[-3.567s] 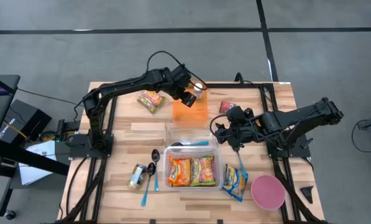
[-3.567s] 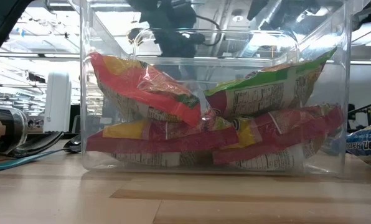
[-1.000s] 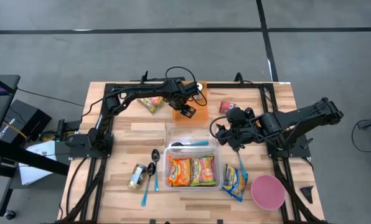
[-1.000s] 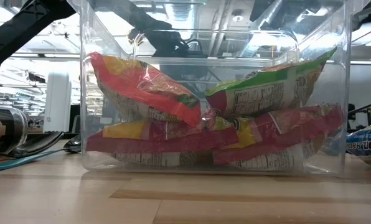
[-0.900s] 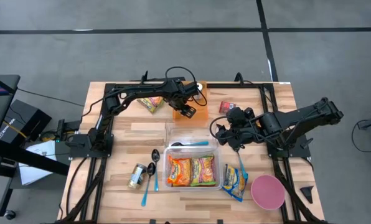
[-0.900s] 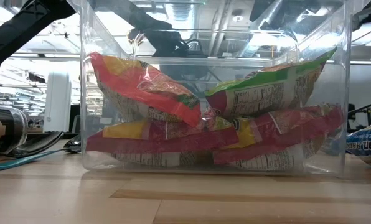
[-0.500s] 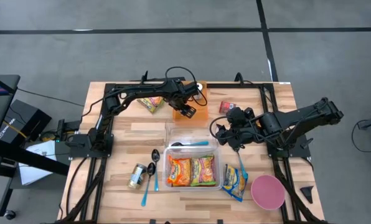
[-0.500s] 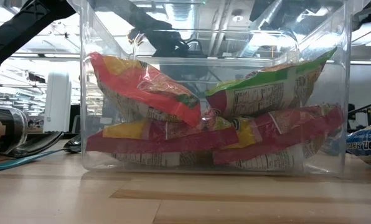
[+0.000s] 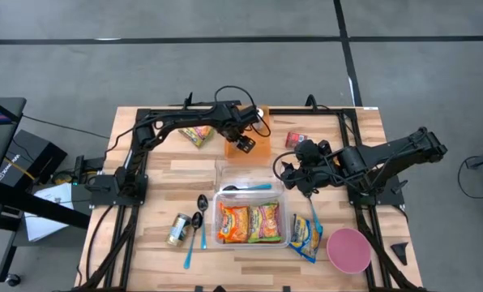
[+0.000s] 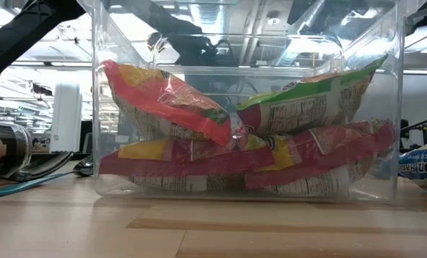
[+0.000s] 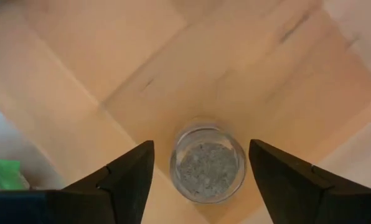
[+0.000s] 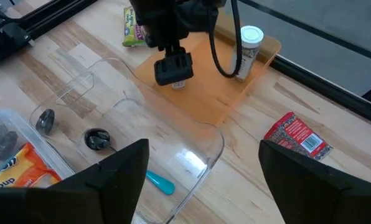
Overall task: Pick & Place Food Item
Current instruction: Put the green noodle pack into the white transparent bin
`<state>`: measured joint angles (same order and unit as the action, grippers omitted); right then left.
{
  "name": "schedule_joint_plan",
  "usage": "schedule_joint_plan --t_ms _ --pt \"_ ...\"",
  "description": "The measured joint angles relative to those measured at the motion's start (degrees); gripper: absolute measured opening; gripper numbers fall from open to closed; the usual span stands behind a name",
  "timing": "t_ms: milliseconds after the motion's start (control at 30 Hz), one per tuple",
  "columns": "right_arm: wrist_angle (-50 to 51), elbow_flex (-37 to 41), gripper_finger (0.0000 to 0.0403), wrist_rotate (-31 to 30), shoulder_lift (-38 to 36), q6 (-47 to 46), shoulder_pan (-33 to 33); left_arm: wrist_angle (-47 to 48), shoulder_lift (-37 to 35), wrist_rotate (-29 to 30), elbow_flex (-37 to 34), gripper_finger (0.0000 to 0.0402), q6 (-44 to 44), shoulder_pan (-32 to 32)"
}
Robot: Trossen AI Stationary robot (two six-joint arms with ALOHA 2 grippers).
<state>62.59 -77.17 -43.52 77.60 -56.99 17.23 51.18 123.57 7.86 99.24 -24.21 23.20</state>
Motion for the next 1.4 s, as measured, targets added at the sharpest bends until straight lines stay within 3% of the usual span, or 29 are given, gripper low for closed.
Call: schedule_joint_plan --t_ms 267,500,733,967,1100,1300,1400 --pt "0.2 0.0 0.0299 0.0 0.0 -0.2 0.0 -5.2 -3.5 -0.1 0.0 0.0257 2.6 -0.1" --pt "0.2 0.0 0.0299 0.1 0.0 -0.5 0.0 -9.2 -11.0 2.3 0.0 0.026 7.3 -0.4" --pt "0.3 0.0 0.0299 0.1 0.0 -0.7 0.0 -8.5 -19.9 3.3 0.0 0.0252 13.7 -0.7" --pt "0.6 0.0 0.0299 0.1 0.0 -1.5 0.0 -5.3 -27.7 3.3 0.0 0.0244 13.3 -2.8" --pt "0.6 0.0 0.0299 0.1 0.0 -1.7 0.0 -0.6 -29.9 6.5 0.0 0.0237 13.1 -4.5" --pt "0.6 0.0 0.0299 0.1 0.0 -2.2 0.0 8.7 -30.0 19.8 0.0 0.0217 0.9 -4.7" --pt "0.6 0.0 0.0299 0.2 0.0 -2.2 0.0 11.6 -29.7 20.7 -0.4 0.0202 -7.2 -2.1"
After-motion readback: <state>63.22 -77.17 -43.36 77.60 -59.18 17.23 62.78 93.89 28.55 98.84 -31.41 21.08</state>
